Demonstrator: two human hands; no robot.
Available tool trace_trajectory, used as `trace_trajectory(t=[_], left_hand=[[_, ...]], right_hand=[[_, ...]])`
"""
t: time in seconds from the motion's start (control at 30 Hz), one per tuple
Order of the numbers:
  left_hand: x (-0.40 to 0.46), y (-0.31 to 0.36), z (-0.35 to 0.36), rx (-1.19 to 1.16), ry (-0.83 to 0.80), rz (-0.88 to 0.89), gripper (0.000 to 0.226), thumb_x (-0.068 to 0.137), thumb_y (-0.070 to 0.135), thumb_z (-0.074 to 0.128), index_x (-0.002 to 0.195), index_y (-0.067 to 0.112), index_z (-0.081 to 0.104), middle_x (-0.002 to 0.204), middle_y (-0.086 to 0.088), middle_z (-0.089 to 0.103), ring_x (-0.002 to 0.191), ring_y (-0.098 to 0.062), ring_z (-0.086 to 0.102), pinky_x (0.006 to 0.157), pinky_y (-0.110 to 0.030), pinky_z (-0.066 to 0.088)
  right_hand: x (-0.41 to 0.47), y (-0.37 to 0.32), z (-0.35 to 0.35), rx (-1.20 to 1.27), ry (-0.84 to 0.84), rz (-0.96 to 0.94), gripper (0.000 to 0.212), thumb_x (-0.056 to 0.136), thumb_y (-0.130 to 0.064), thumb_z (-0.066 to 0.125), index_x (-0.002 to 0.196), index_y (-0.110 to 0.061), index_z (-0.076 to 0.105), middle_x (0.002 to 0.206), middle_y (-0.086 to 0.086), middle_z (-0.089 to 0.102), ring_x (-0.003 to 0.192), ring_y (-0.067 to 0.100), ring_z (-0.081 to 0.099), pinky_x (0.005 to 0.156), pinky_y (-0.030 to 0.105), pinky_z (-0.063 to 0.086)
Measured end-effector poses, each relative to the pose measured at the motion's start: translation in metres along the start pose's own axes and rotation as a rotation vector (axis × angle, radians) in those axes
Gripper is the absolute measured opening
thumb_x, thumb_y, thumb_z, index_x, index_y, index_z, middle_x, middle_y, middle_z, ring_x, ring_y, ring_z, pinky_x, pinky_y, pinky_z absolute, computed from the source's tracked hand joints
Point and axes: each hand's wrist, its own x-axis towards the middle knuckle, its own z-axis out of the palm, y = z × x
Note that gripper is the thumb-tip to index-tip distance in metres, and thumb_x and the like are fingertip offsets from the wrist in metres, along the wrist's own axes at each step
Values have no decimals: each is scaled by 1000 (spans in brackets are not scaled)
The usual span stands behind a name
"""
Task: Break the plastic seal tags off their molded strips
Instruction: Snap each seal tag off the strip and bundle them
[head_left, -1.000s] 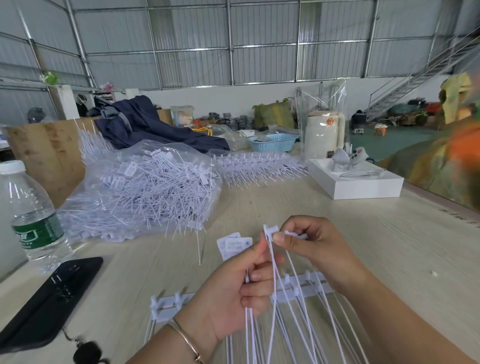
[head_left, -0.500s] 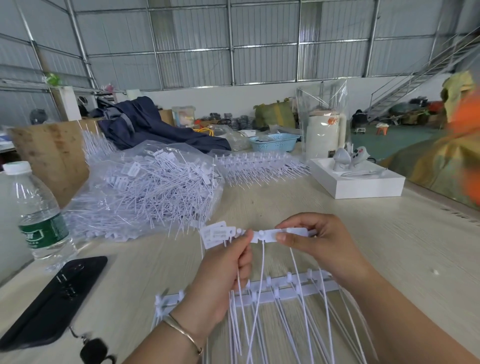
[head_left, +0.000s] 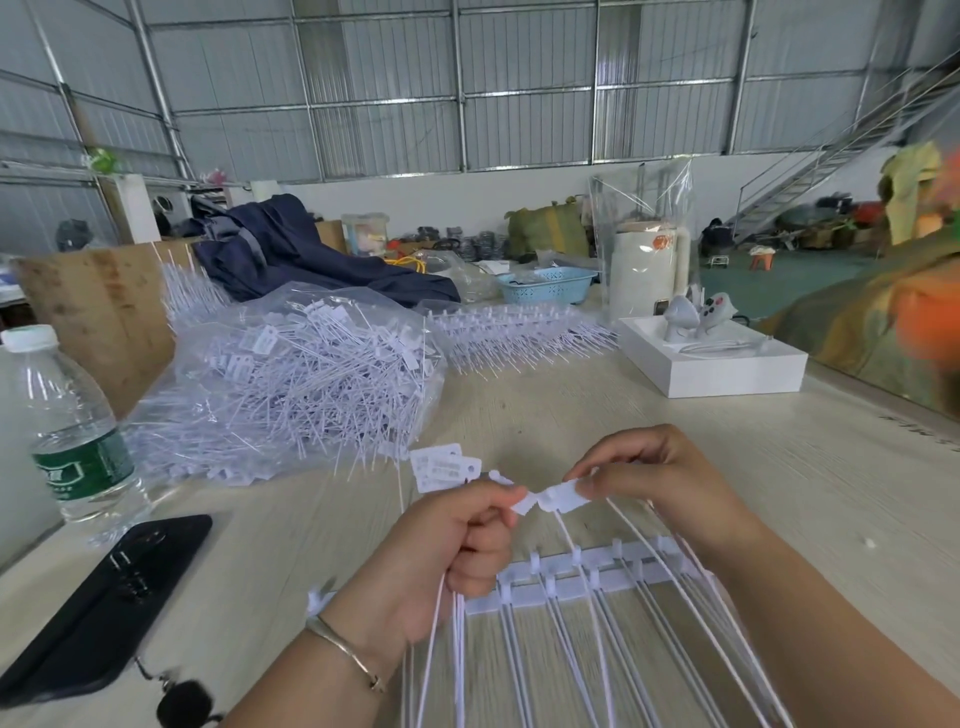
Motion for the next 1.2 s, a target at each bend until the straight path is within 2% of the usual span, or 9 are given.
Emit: trace_trajectory(t=[0.27, 0.43, 0.57, 0.67, 0.83, 0.97, 1.07, 1.13, 1.2], left_hand=[[-1, -2, 2, -63, -188, -162, 28, 73, 23, 60, 51, 21, 43, 43, 9, 19, 32, -3, 15, 33, -13, 11], [9, 5, -18, -421, 103, -162, 28, 67, 15, 65, 61, 21, 38, 43, 9, 20, 26, -4, 18, 28, -11, 10], [12, 1, -17, -578, 136, -76, 20, 79, 19, 61, 68, 16, 44, 51, 7, 24, 31, -5, 23, 28, -14, 15], [12, -4, -2, -538, 38, -89, 18, 80, 14, 63, 69, 16, 49, 57, 5, 28, 36, -5, 26, 29, -15, 21], [3, -6, 0, -454, -34, -146, 27, 92, 3, 49, 67, 13, 46, 54, 3, 33, 34, -4, 26, 28, -14, 20], [5, -9, 4, -373, 45, -85, 23, 101, 31, 46, 84, 15, 47, 57, 3, 32, 36, -4, 22, 29, -14, 19], [9, -12, 5, -295, 72, -13, 48, 90, 56, 46, 99, 11, 61, 57, 4, 29, 37, -4, 20, 30, -14, 19], [9, -12, 5, -261, 93, 15, 51, 83, 61, 51, 87, 12, 65, 56, 4, 28, 38, -4, 18, 30, -15, 19], [8, -12, 4, -222, 104, 30, 38, 76, 55, 65, 73, 18, 54, 57, 5, 25, 40, -5, 16, 32, -16, 17]], right_hand=[[2, 4, 0, 2, -88, 38, 29, 41, -26, 70, 61, -6, 75, 63, 16, 63, 61, 14, 54, 59, 20, 40], [2, 0, -10, 142, -16, -14, 13, 53, -1, 60, 56, -4, 72, 50, 3, 59, 50, 8, 52, 52, 13, 40], [5, 4, -14, 59, 202, -35, 15, 72, 2, 71, 68, -12, 75, 64, 10, 54, 57, 10, 43, 55, 15, 36], [5, 8, -3, -40, 193, 15, 12, 76, 1, 71, 78, -11, 69, 69, 8, 42, 69, 17, 41, 73, 25, 39], [1, 2, 7, -111, 145, 13, 15, 75, -6, 71, 82, -9, 57, 71, 3, 46, 73, 16, 43, 74, 32, 33], [-1, -7, 14, -114, 35, -35, 20, 66, -16, 52, 82, -3, 52, 79, 10, 43, 74, 12, 40, 65, 22, 32], [-1, -4, 18, -198, 29, -95, 18, 70, -20, 53, 80, -4, 53, 75, 9, 42, 71, 15, 39, 65, 27, 30], [-1, 0, 18, -248, 27, -114, 17, 74, -22, 57, 80, -7, 55, 73, 7, 44, 69, 15, 39, 64, 28, 31], [0, 4, 16, -279, 29, -141, 15, 80, -20, 67, 80, -10, 57, 71, 2, 45, 65, 11, 39, 60, 24, 32]])
